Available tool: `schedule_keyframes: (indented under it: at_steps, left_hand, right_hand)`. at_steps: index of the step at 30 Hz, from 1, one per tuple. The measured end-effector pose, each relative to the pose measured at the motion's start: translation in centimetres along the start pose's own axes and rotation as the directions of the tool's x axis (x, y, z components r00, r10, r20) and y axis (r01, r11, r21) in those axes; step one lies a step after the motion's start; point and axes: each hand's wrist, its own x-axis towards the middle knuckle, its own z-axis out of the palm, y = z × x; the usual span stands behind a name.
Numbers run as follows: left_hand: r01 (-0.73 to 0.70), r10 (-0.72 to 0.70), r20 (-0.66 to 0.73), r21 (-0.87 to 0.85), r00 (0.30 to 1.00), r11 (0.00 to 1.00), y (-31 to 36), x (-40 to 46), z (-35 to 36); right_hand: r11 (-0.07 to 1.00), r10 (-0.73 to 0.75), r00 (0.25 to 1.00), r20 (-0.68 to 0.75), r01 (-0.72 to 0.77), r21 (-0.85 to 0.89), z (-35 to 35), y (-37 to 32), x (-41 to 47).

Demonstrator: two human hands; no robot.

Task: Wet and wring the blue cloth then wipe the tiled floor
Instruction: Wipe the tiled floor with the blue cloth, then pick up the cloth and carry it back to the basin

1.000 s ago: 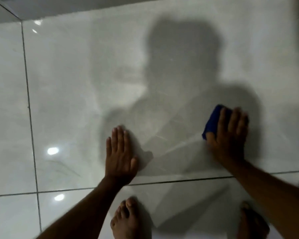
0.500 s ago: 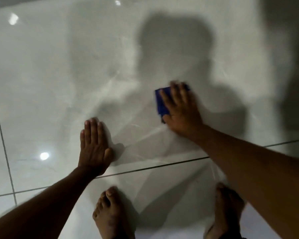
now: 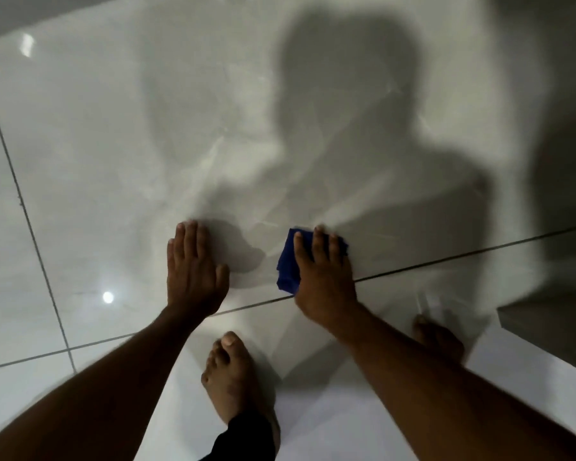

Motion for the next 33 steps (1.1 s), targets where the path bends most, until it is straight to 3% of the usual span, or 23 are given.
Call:
schedule_keyframes:
  at_steps: [2,4,5,7,9,12,14,17,18,20,23,26,30,33]
  left_hand:
    - [0.044,-0.044,-0.003,-0.053,0.999,0.998,1.5,-1.5,-0.1]
    - [0.09,-0.087,0.033,-0.107,0.996,0.99,3.3,-3.7,-0.4]
    - [0.113,-0.107,0.056,-0.132,0.993,0.985,4.2,-4.8,-0.8]
    - [0.139,-0.124,0.089,-0.188,0.988,0.972,6.1,-6.8,-2.1]
    - [0.143,-0.12,0.101,-0.26,0.988,0.955,7.8,-8.9,-5.0]
    - [0.159,-0.117,0.12,-0.437,0.986,0.885,10.1,-12.2,-11.4]
    - [0.288,-0.18,0.233,-0.614,0.956,0.735,11.8,-14.3,-17.7]
    - [0.534,-0.176,0.505,-0.774,0.845,0.34,14.4,-16.9,-28.6]
    - [0.539,-0.114,0.529,-0.801,0.841,0.259,15.3,-18.3,-32.5]
    - [0.503,-0.003,0.512,-0.842,0.859,0.196,16.5,-21.6,-40.1]
    - [0.378,0.096,0.403,-0.902,0.91,0.207,17.9,-26.6,-50.6]
    - [0.214,0.112,0.257,-0.93,0.96,0.299,19.4,-31.1,-59.1]
    - [-0.018,0.102,0.023,-0.923,0.995,0.385,21.3,-35.7,-66.4]
    - [-0.1,0.097,-0.064,-0.896,0.993,0.434,22.7,-37.7,-69.2]
  right_hand:
    - [0.993,-0.026,1.0,0.004,0.026,-0.117,-0.9,0.6,-0.2]
    - [0.988,0.034,0.999,-0.033,-0.039,-0.151,-1.5,0.1,-0.2]
    - [0.987,0.115,0.993,-0.032,-0.118,-0.107,-2.0,-0.2,-0.2]
    - [0.963,0.261,0.958,0.118,-0.267,0.038,-3.6,-1.0,-0.8]
    - [0.937,0.249,0.936,0.25,-0.298,0.181,-5.8,-2.2,-3.0]
    - [0.882,0.216,0.957,0.193,-0.276,0.383,-10.7,-4.5,-8.7]
    - [0.786,0.198,0.96,0.197,-0.276,0.553,-15.8,-6.3,-13.9]
    - [0.657,0.171,0.971,0.169,-0.24,0.714,-25.0,-8.8,-22.4]
    - [0.629,0.159,0.977,0.139,-0.209,0.749,-28.3,-9.6,-25.4]
    - [0.577,0.144,0.987,0.077,-0.147,0.803,-35.0,-10.9,-31.3]
    - [0.585,0.167,0.983,-0.07,-0.042,0.81,-44.4,-12.6,-39.2]
    - [0.648,0.166,0.963,-0.214,0.057,0.759,-52.0,-14.2,-46.1]
    - [0.677,0.137,0.932,-0.336,0.16,0.719,-57.7,-15.5,-51.9]
    - [0.668,0.14,0.909,-0.392,0.206,0.716,-59.4,-15.7,-54.7]
